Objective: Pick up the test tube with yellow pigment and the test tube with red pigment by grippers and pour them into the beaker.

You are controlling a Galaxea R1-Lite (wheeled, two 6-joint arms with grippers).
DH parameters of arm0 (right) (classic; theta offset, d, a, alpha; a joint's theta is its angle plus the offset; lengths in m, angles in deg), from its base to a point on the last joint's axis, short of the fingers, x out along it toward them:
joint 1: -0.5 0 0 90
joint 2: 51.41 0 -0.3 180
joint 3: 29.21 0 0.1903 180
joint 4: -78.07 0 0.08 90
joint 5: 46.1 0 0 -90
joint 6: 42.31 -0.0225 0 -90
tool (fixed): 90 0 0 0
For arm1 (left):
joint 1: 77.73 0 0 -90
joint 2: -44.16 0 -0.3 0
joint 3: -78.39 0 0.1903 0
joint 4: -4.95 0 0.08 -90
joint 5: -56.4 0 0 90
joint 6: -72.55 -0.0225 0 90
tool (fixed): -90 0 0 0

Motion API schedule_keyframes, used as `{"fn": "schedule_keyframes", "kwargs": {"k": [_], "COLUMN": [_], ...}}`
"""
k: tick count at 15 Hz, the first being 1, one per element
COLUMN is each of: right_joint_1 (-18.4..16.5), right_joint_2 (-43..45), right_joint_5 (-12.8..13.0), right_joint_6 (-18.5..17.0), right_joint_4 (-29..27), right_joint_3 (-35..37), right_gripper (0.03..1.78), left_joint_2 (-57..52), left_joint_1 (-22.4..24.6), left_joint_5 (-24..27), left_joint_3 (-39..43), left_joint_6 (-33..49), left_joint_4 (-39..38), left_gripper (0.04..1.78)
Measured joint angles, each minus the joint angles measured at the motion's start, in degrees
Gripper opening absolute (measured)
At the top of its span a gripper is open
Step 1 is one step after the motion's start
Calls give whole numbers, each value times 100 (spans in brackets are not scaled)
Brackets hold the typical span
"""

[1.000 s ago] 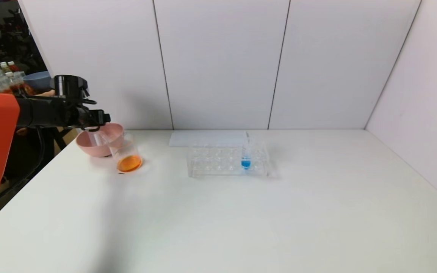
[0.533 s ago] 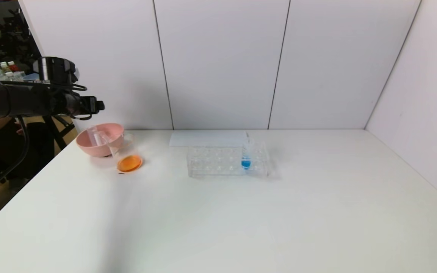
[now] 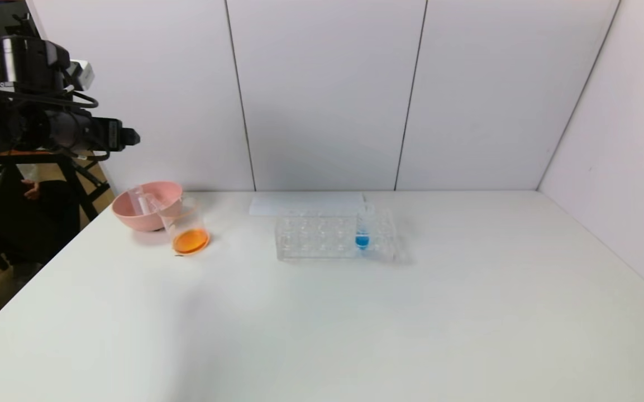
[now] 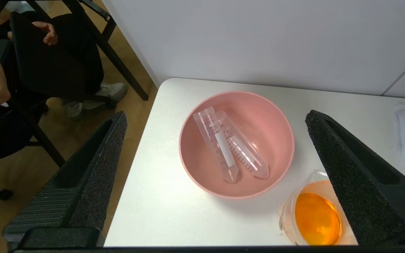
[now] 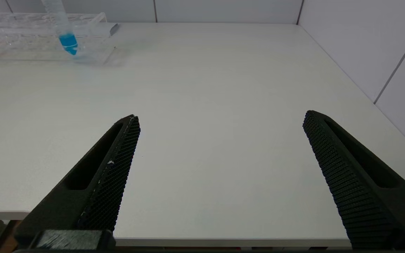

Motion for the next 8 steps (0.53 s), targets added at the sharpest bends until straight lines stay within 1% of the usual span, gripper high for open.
{"fn": "schedule_keyframes", "kwargs": {"k": [5, 8], "right_joint_1": [0, 0], "right_joint_2": [0, 0], "right_joint_5": [-2, 0], "right_joint_6": [2, 0], "right_joint_4": [0, 0], "right_joint_3": [0, 0], "right_gripper": [170, 170], "left_joint_2": [-1499, -2356], "left_joint_1": [-57, -257], "left_joint_5": [18, 24], "left_joint_3": [1200, 1729], "left_joint_6": [-118, -284], "left_joint_4": [17, 336], "left_gripper": [178, 178]}}
